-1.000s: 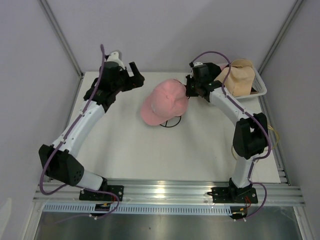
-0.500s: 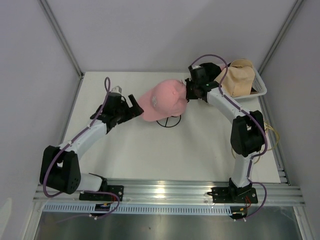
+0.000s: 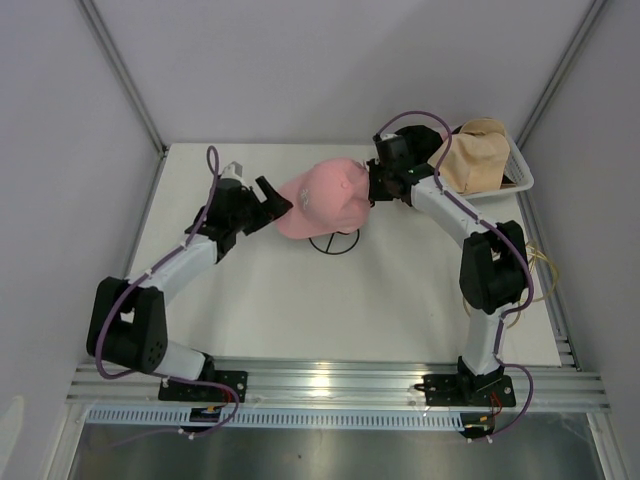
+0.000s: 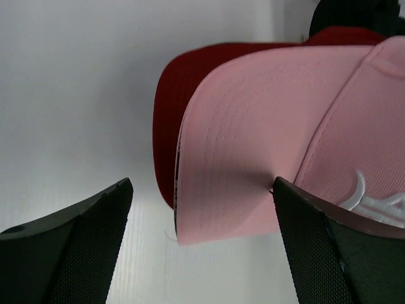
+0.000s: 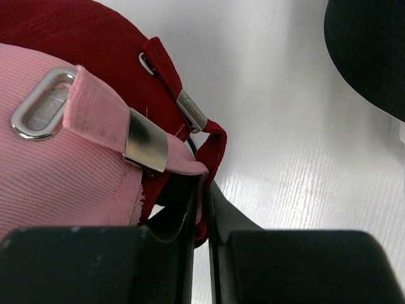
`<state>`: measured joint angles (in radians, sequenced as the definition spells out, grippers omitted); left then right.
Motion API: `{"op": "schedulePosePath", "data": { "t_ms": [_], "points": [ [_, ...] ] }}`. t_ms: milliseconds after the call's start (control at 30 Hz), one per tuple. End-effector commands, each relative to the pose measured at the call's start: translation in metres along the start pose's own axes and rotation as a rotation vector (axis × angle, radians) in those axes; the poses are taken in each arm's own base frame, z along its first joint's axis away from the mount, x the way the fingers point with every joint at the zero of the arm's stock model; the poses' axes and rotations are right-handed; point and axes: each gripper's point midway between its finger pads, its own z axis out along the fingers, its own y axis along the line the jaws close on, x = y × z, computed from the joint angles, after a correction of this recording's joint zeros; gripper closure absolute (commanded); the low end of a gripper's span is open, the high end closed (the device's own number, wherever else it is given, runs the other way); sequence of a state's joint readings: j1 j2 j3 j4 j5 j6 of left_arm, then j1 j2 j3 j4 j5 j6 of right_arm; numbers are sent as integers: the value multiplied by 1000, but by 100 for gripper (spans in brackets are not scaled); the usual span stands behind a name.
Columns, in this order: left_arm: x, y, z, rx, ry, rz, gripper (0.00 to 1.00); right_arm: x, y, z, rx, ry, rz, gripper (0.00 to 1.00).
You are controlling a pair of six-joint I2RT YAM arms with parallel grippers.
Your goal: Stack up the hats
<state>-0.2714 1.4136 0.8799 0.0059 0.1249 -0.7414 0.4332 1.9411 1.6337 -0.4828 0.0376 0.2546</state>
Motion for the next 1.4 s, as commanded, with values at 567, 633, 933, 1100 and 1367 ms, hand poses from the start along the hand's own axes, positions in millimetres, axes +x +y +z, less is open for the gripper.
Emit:
{"op": "schedulePosePath", "data": {
  "t_ms": [567,633,933,1100,1367],
  "points": [
    [-22,-21,55,156,42,-78,74,96,-21,19,94,326,-59,89],
    [-22,-23,57,154,51,-62,75,95,-21,19,91,327,-58,89],
    [1,-27,71,26,102,111,73,90,-12,13,87,329,-71,85],
    [8,-27,85,-1,135,138,72,92,-2,11,83,325,-95,83],
    [25,-3,88,-74,166,154,73,100,-1,10,93,343,-94,81]
  ]
}}
